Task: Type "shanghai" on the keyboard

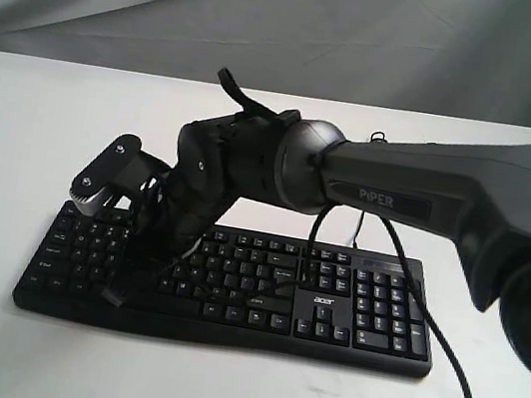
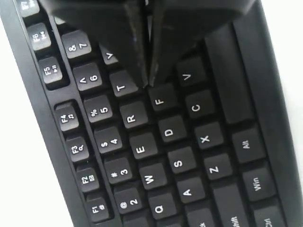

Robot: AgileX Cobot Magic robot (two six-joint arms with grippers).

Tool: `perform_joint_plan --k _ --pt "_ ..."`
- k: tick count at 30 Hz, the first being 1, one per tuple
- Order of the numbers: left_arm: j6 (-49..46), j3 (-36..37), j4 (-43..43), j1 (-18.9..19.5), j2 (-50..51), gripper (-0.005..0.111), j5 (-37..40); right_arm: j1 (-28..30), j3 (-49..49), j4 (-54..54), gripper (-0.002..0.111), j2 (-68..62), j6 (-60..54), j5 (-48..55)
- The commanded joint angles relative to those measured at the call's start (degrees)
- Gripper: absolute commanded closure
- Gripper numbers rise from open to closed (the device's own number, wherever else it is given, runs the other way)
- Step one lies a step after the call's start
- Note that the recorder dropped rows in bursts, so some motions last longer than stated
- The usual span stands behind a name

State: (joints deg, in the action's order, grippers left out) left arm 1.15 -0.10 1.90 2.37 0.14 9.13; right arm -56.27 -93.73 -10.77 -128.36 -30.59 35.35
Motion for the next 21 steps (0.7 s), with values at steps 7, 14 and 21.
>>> perform_joint_plan --k 7,14,21 --pt "0.2 0.1 -0.1 -0.4 -0.1 0.107 -0.3 0.4 -0.4 -0.7 0.108 0.0 -1.3 -0.9" --pt "0.2 0.1 -0.1 -0.4 -0.1 0.107 -0.3 0.4 -0.4 -0.7 0.108 0.0 -1.3 -1.3" --pt "0.2 0.1 -0.1 -0.4 -0.1 0.107 -0.3 0.4 -0.4 -0.7 0.108 -0.9 -1.3 -1.5"
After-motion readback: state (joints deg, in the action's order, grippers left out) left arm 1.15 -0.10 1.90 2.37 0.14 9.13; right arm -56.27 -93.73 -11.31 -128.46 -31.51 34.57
